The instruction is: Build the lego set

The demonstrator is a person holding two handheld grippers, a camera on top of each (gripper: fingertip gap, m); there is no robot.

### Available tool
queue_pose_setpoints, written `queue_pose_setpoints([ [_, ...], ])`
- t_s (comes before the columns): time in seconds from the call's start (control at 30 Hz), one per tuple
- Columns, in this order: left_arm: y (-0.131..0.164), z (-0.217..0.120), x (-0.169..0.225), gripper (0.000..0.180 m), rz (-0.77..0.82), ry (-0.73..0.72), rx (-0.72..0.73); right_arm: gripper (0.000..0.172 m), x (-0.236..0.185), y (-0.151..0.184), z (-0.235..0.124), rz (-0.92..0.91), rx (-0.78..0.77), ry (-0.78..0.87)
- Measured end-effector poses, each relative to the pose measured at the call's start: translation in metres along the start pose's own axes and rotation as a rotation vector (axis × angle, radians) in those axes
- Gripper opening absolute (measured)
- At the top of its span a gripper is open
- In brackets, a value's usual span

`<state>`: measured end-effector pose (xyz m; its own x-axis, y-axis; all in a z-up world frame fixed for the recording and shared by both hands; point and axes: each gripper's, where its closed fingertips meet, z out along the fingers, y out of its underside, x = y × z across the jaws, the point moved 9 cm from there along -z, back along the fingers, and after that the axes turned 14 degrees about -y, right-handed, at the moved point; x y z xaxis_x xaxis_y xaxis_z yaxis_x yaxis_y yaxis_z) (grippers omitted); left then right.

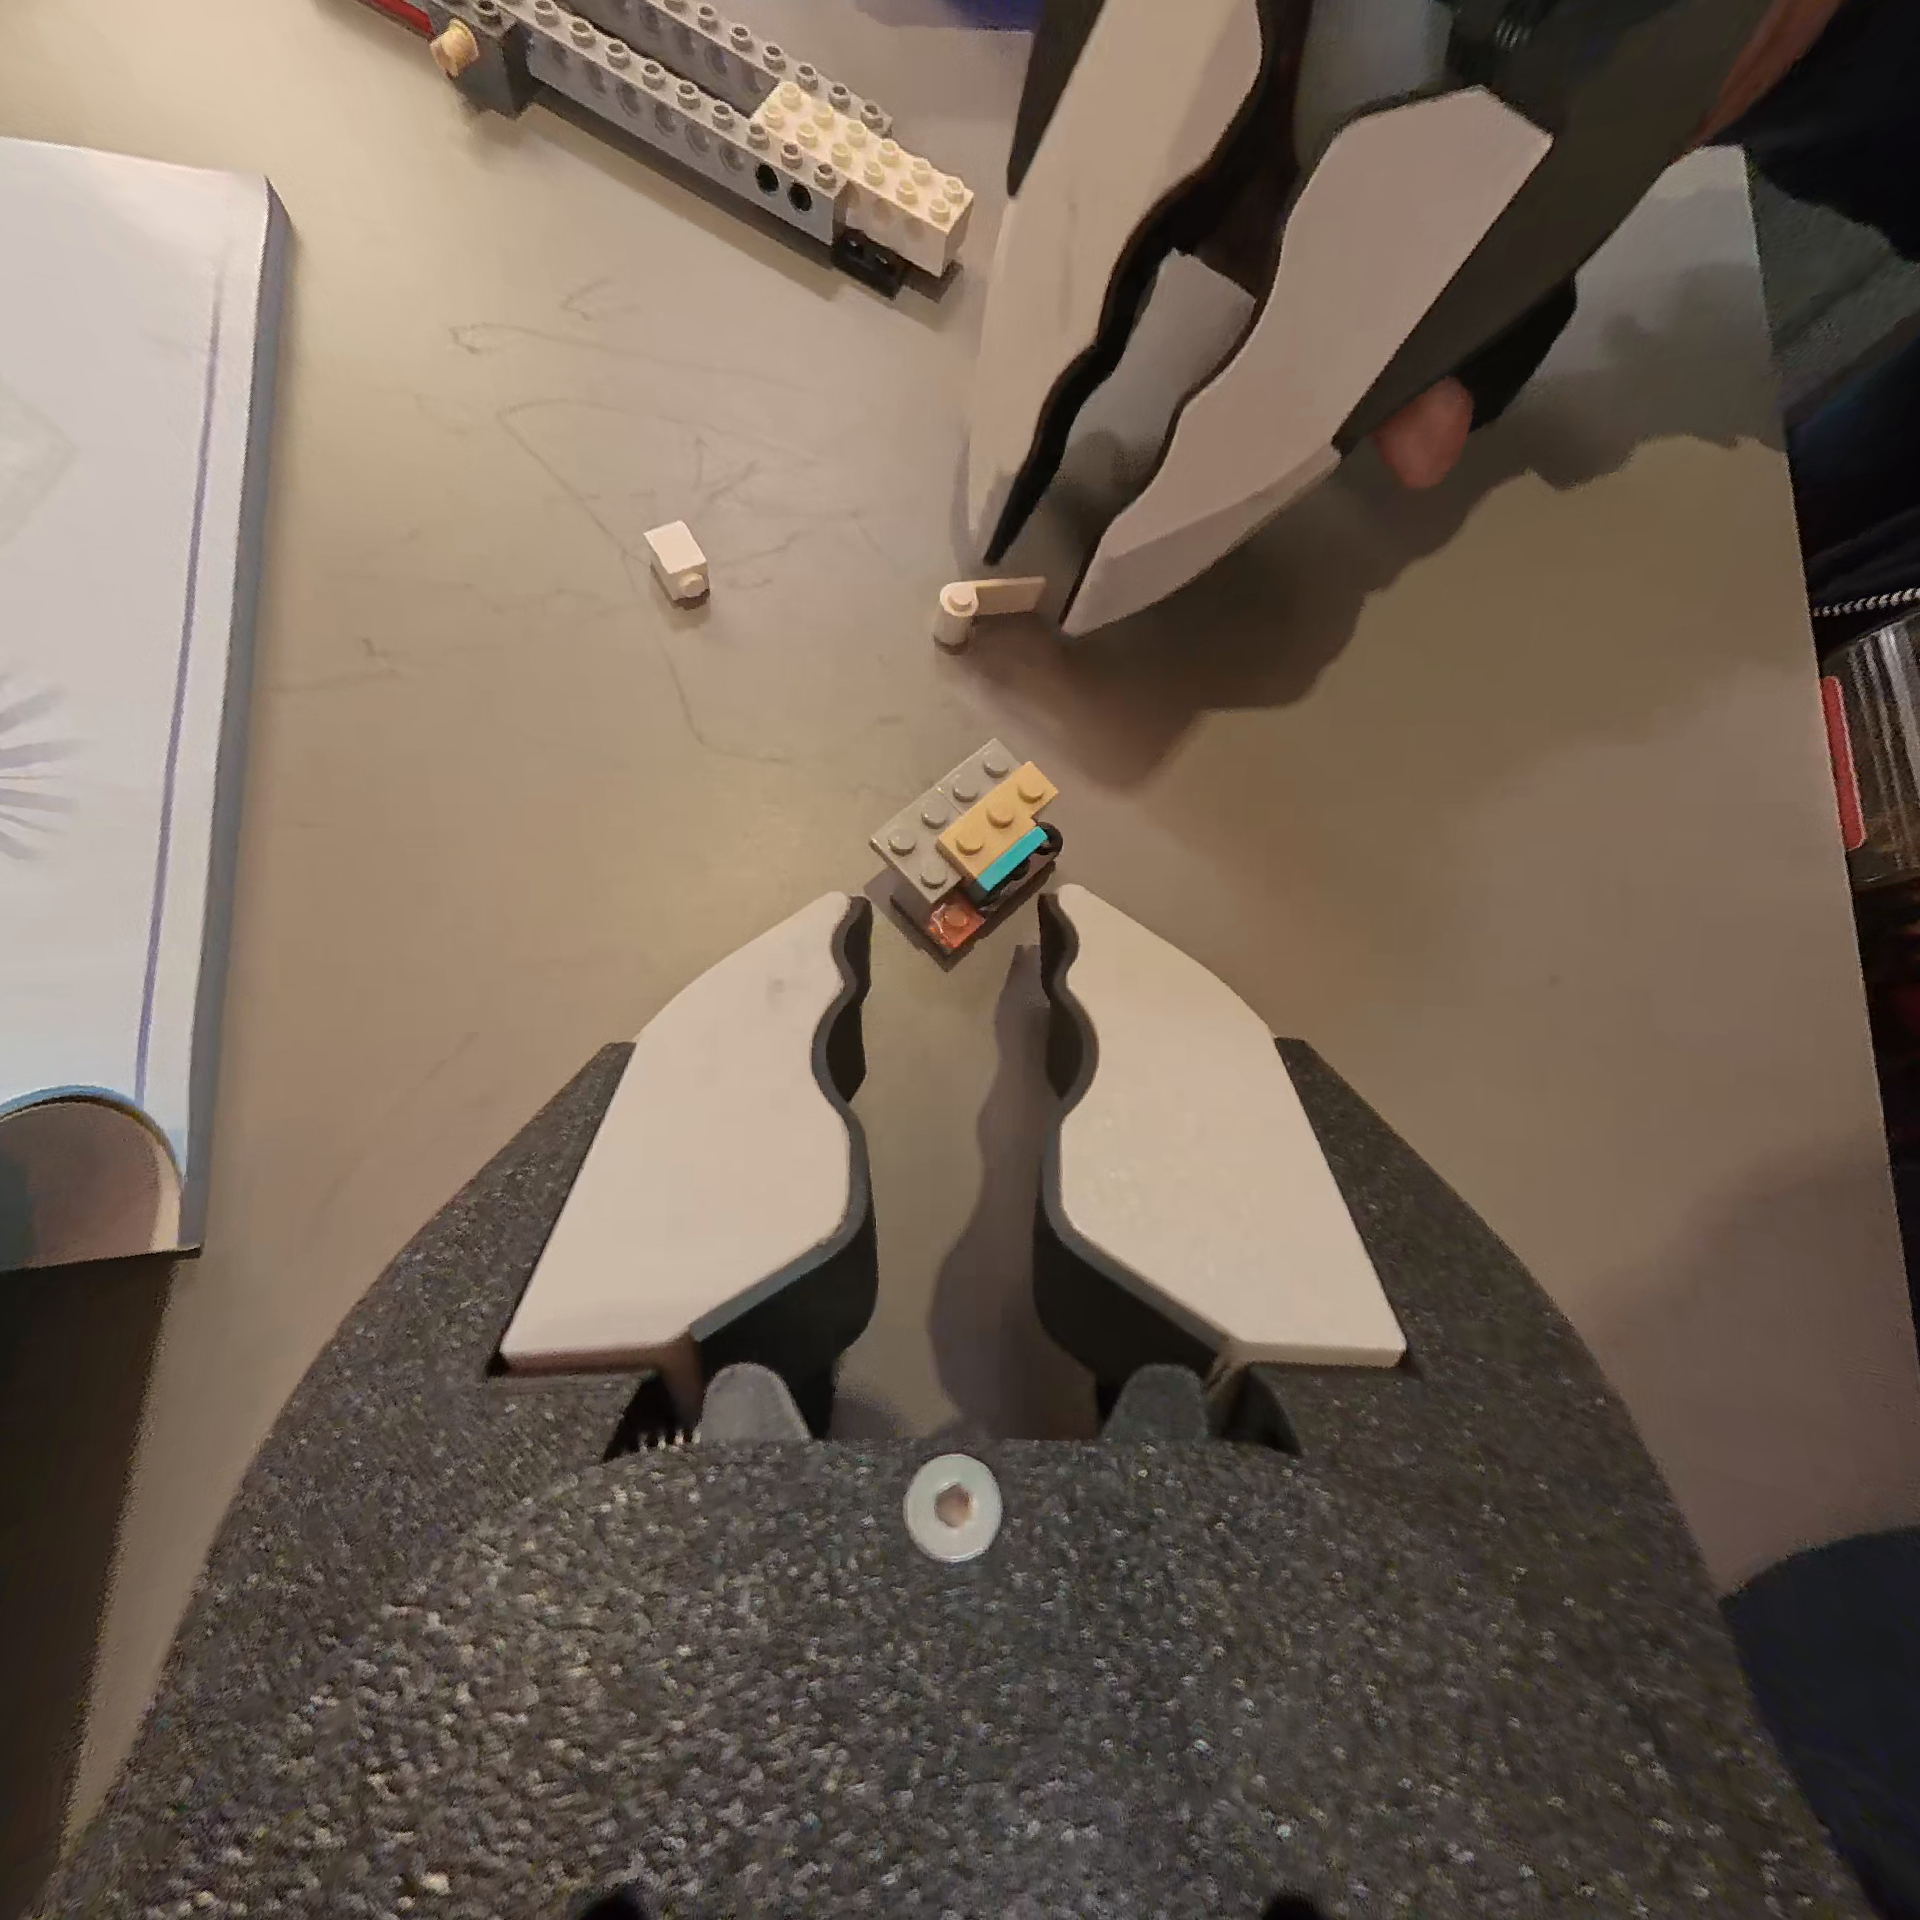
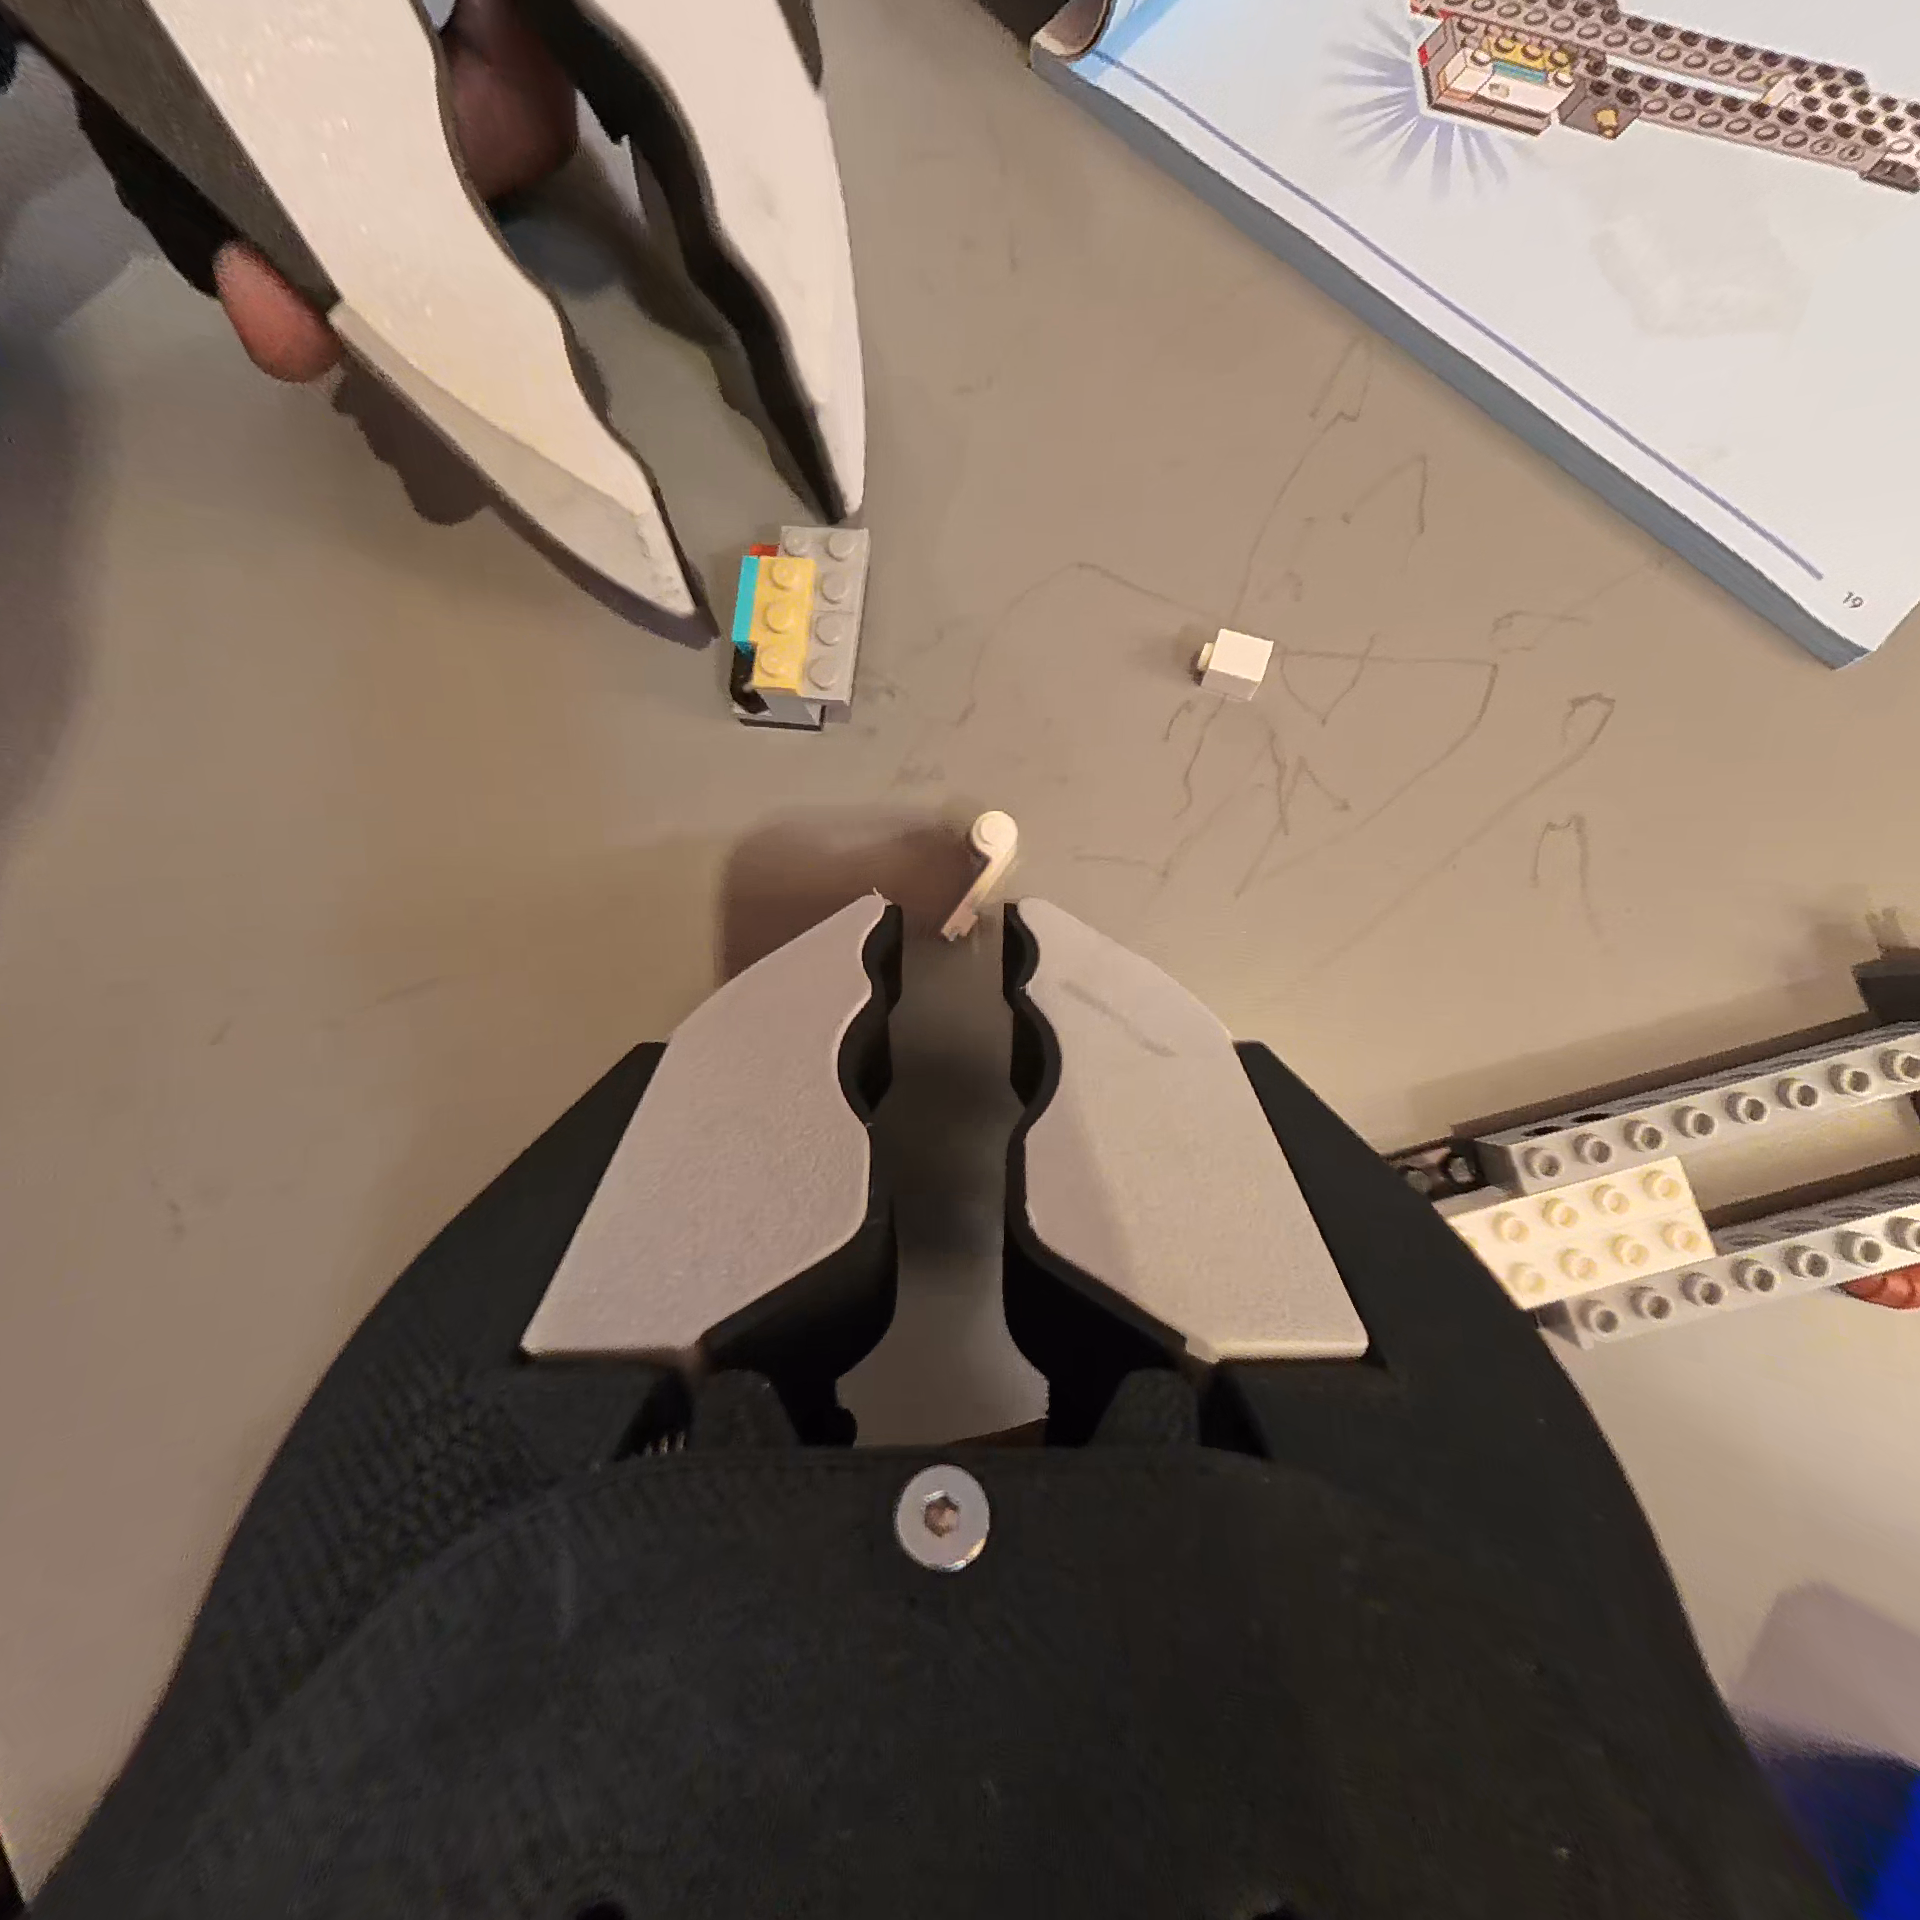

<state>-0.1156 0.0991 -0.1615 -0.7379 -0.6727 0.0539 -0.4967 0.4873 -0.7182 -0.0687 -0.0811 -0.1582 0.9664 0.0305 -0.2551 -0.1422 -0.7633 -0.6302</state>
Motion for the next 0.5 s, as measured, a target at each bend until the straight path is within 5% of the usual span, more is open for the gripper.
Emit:
queue_pose_setpoints([
  [0.5,-0.01,-0.013,-0.004,0.03,0.001,-0.027,0.156,0.004,-0.006,0.004,0.005,0.128,0.057,0.071],
])
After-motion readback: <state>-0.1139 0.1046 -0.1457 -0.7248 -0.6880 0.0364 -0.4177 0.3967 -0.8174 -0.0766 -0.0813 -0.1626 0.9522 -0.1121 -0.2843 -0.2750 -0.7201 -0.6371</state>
